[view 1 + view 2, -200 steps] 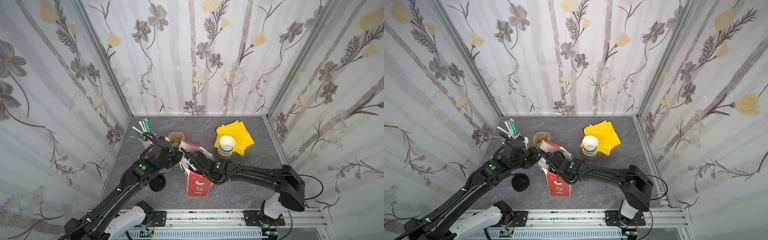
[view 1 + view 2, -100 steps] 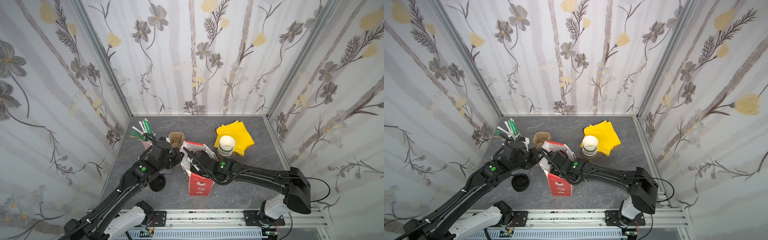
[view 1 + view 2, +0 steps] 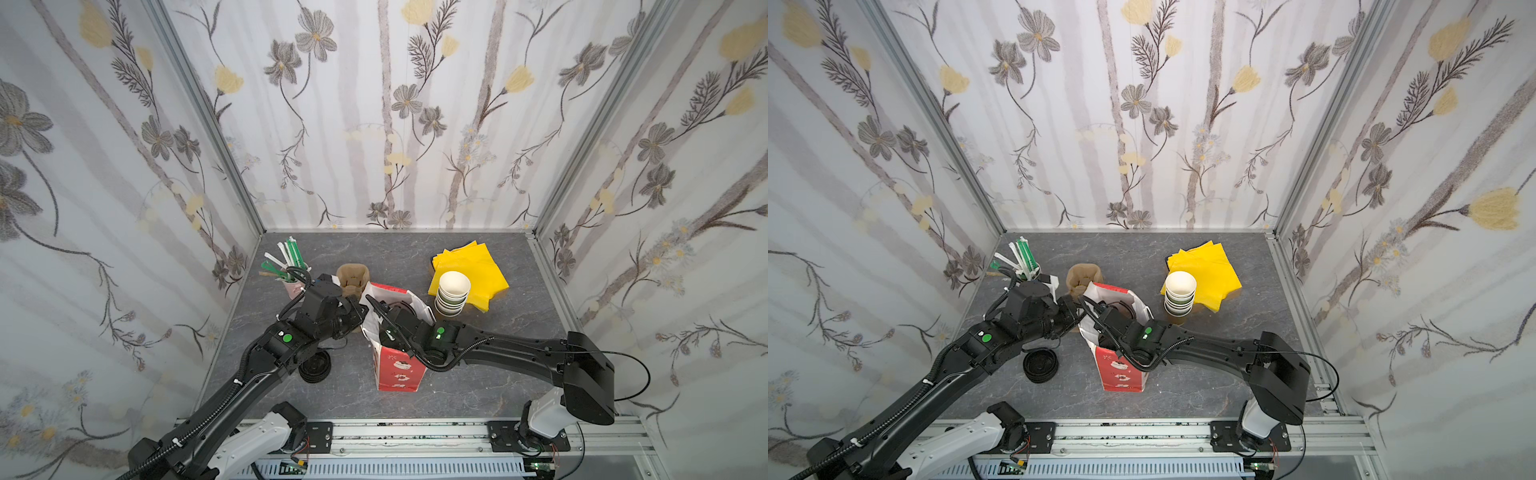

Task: Pack a coffee takeout order
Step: Place the coffee cup in the cup tray.

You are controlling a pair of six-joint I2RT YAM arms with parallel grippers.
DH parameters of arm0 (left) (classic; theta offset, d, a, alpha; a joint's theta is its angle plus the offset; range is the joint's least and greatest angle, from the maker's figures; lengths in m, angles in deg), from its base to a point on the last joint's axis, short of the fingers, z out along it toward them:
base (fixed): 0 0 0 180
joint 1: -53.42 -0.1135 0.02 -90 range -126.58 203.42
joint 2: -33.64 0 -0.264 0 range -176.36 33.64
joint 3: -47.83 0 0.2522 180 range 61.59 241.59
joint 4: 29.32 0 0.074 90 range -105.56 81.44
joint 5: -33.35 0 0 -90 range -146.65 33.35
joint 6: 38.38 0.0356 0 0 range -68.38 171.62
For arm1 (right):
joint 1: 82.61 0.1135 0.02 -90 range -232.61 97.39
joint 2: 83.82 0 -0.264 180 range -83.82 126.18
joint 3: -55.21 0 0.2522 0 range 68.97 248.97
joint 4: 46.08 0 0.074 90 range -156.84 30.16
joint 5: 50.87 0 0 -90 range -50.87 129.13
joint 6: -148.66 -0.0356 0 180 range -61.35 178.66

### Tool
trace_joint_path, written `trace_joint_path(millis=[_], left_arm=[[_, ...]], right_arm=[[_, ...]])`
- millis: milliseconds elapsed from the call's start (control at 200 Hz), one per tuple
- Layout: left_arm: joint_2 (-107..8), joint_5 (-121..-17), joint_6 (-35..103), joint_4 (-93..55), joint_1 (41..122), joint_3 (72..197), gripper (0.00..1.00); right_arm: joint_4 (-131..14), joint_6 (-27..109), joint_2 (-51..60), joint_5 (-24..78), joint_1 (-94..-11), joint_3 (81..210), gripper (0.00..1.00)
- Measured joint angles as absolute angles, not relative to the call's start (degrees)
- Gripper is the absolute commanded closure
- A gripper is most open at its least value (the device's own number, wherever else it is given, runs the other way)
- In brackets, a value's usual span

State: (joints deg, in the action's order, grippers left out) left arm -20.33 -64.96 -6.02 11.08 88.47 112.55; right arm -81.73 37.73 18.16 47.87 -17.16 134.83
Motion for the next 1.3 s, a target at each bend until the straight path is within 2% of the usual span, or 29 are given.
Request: trace_joint_path(millis=[260, 729, 969, 1209, 1299], left_arm=[[-20.22, -64.96, -6.00, 11.06, 88.47, 112.55, 1.00], [-19.07, -64.87, -5.72, 11.71, 88.30, 112.33, 1.00], [-19.66, -65.38, -5.74, 11.73, 88.25, 112.09, 1.00], [-20.42, -65.25, -5.74, 12.17, 88.25, 112.72, 1.00], [-20.73, -65.25, -5.72, 12.32, 88.25, 113.33, 1.00]], right_arm=[[-83.50, 37.66, 16.58, 47.56, -17.16, 135.51, 0.29], [-88.18, 33.51, 11.69, 51.65, -19.54, 136.17, 0.02], [-88.46, 26.69, 11.10, 51.84, -20.04, 138.07, 0.02], [-88.72, 18.58, 12.25, 52.15, -20.35, 139.58, 0.14], [-88.53, 17.53, 13.15, 52.96, -19.61, 140.97, 0.15]])
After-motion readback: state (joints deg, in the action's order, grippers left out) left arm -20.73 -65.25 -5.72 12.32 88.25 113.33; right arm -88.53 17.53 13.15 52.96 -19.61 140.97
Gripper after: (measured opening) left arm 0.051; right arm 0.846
